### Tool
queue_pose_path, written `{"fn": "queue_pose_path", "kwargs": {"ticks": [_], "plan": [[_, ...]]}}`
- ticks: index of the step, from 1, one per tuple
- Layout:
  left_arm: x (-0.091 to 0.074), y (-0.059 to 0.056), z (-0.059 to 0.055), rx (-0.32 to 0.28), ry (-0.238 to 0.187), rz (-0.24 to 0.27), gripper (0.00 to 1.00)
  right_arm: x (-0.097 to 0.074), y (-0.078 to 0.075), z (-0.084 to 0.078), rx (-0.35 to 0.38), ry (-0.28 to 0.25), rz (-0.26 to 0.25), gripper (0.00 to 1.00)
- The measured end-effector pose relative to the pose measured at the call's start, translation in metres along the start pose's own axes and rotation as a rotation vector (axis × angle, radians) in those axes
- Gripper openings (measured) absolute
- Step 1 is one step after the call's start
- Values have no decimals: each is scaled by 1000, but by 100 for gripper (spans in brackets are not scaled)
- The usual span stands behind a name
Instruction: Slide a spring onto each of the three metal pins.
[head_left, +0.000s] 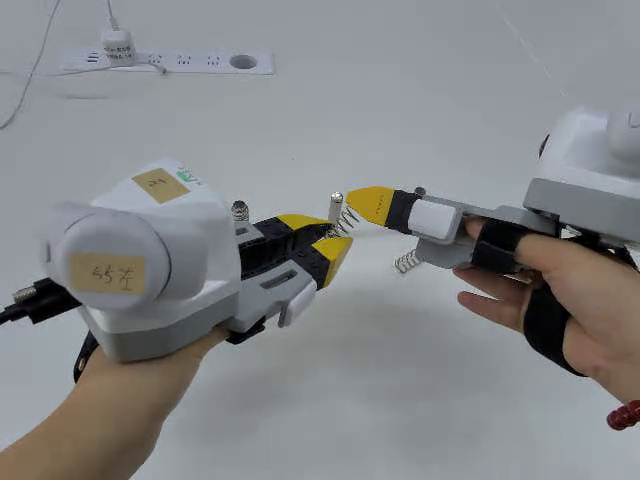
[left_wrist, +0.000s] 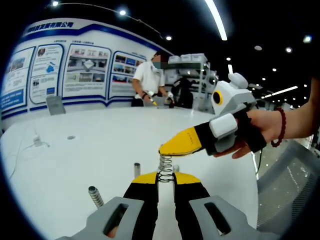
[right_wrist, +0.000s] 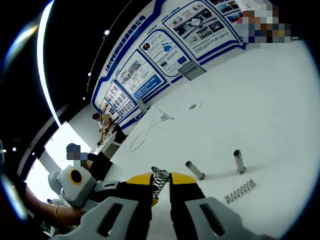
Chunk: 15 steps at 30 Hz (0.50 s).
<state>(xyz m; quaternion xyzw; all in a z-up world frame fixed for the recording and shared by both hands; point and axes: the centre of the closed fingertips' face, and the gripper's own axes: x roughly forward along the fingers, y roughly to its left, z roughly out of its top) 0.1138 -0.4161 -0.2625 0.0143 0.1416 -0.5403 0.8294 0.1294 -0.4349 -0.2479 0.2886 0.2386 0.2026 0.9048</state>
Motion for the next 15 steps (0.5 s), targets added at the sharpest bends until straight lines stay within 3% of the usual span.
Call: {"fn": "queue_pose_path", "kwargs": {"ticks": [15], "plan": [[-2, 1, -1, -15, 12, 12, 11, 4, 10, 3, -148, -2, 6, 11]]}}
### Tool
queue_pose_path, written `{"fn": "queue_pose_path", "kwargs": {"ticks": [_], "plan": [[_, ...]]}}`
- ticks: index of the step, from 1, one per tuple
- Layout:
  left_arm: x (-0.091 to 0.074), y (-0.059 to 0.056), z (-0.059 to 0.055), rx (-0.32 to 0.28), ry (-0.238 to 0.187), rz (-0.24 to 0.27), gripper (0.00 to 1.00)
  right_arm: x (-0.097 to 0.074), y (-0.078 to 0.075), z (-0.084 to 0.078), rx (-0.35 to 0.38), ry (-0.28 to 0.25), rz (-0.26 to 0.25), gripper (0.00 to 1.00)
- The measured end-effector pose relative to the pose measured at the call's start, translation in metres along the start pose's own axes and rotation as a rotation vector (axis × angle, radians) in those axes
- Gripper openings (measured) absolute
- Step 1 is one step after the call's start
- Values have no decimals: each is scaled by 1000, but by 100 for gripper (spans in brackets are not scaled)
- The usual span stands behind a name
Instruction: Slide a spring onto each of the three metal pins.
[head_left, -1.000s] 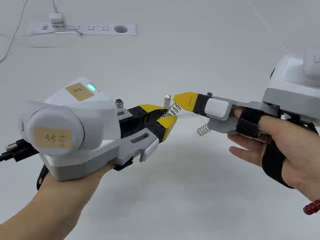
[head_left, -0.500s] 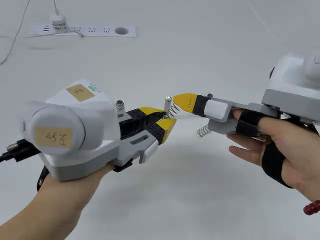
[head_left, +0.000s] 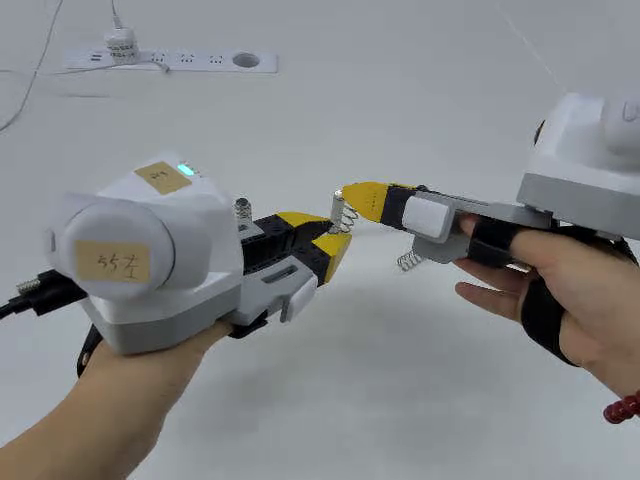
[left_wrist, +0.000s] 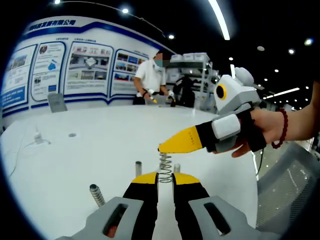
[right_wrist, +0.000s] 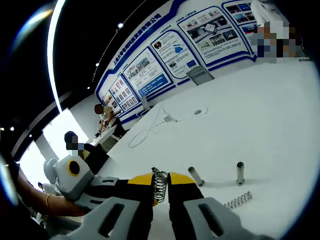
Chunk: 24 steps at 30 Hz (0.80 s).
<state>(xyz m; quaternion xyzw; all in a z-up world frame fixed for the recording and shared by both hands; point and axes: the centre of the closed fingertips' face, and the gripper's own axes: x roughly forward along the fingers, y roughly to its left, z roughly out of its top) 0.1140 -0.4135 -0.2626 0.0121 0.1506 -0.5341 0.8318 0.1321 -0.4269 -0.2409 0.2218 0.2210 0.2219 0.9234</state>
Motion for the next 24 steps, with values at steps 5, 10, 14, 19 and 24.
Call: {"fn": "queue_pose_path", "kwargs": {"ticks": [5, 10, 14, 19, 24], "plan": [[-1, 0, -2, 3, 11, 1, 15, 1, 1, 1, -21, 0, -2, 11], [-5, 3, -7, 13, 42, 24, 23, 2, 0, 8, -79, -9, -18, 11], [-10, 6, -13, 21, 70, 41, 28, 4, -3, 15, -150, -16, -39, 11], [-15, 9, -17, 23, 93, 64, 34, 9, -7, 23, -216, -25, -63, 11], [-19, 11, -17, 40, 98, 80, 40, 14, -15, 31, -250, -41, -80, 11]]}}
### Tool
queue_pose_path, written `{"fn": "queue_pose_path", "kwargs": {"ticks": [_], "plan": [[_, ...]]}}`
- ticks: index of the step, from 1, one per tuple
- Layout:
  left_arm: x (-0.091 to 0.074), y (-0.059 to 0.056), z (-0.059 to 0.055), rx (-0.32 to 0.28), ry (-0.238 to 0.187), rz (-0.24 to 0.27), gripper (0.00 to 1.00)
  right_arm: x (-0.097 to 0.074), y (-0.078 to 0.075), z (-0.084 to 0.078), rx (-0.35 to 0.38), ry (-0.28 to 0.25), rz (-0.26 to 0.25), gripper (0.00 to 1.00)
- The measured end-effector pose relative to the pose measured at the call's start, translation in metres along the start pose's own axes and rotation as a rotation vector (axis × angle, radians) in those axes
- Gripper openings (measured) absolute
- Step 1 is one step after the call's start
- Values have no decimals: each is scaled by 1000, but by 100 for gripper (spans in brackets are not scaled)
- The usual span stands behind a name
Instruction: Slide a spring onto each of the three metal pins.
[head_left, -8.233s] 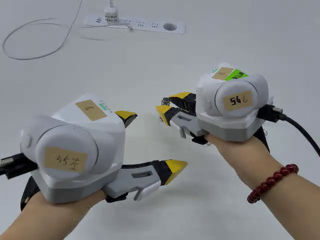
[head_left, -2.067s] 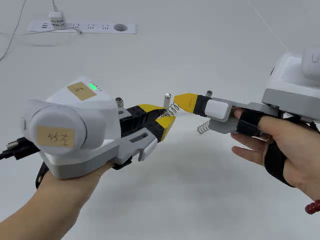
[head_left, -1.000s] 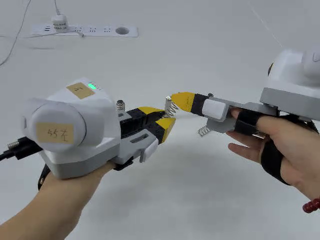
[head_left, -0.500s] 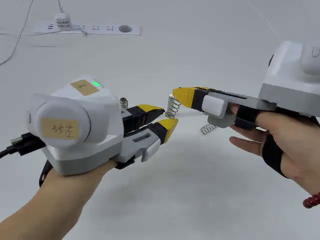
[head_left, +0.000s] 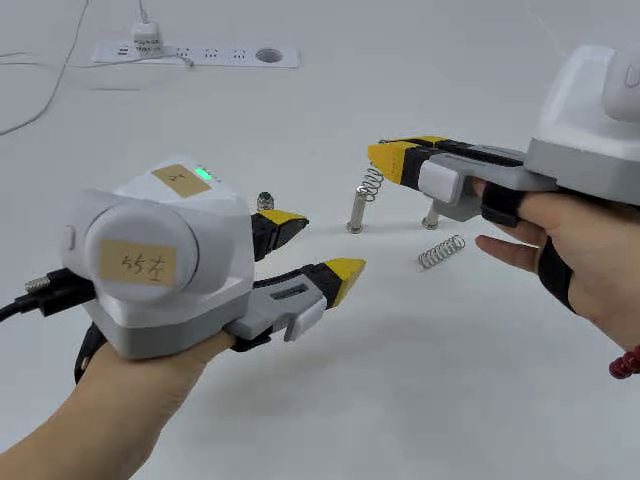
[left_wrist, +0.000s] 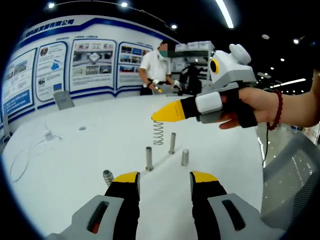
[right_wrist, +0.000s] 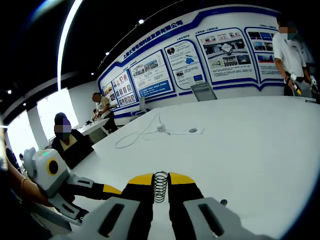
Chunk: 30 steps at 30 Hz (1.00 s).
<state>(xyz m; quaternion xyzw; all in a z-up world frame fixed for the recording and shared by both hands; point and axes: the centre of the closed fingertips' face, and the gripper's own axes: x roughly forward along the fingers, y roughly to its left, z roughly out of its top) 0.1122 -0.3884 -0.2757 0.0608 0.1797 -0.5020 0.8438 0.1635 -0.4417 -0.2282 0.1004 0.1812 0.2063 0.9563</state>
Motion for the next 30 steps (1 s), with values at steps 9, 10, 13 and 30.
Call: {"fn": "queue_pose_path", "kwargs": {"ticks": [9, 10, 13, 30], "plan": [[-4, 0, -3, 27, 14, 10, 50, 14, -10, -1, -95, 11, -22, 11], [-4, 0, -4, 29, 15, 10, 52, 15, -11, -1, -99, 11, -22, 11], [-4, -1, -4, 33, 17, 10, 54, 19, -12, -3, -115, 15, -24, 11], [-6, 1, -10, 19, 35, 19, 65, 27, -15, -9, -196, 38, -36, 11]]}}
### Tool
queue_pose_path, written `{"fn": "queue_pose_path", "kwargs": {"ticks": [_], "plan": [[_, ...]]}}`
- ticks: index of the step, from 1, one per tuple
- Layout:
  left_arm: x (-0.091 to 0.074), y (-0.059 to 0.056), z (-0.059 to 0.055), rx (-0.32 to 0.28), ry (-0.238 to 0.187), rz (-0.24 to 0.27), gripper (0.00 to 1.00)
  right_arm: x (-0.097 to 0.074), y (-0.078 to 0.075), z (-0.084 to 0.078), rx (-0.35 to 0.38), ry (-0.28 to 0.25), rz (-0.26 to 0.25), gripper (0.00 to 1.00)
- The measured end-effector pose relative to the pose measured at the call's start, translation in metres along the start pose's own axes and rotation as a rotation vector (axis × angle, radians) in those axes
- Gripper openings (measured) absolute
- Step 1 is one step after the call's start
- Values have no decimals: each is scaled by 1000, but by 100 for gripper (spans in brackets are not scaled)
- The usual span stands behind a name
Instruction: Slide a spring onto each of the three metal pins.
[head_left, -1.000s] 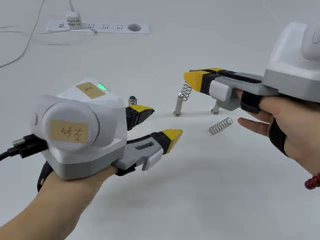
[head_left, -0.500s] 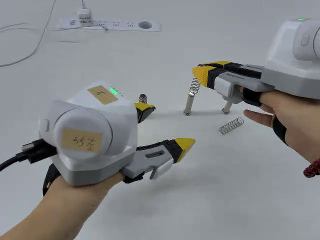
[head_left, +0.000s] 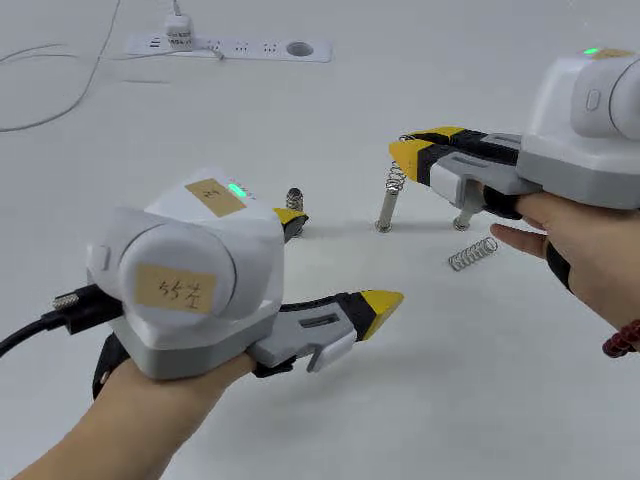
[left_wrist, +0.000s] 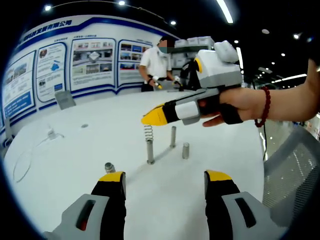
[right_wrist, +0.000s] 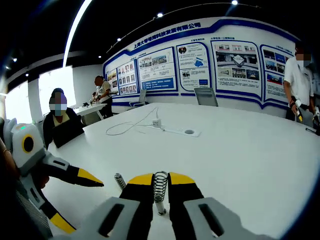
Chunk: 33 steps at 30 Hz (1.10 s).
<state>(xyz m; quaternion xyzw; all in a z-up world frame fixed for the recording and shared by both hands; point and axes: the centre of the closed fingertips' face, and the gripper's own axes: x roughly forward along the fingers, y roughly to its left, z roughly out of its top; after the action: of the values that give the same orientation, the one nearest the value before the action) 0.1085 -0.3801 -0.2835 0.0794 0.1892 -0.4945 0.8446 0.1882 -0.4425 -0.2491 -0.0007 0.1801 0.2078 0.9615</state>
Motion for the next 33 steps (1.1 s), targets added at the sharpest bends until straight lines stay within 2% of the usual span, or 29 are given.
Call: {"fn": "queue_pose_path", "kwargs": {"ticks": [9, 15, 33], "plan": [[-1, 3, -1, -7, 5, 11, 66, 5, 2, -11, -92, 33, 1, 11], [-1, 5, -5, -13, 14, 18, 66, 7, 4, -22, -152, 73, -19, 11], [-1, 5, -7, -17, 21, 19, 65, 14, 4, -46, -112, 139, -18, 11]]}}
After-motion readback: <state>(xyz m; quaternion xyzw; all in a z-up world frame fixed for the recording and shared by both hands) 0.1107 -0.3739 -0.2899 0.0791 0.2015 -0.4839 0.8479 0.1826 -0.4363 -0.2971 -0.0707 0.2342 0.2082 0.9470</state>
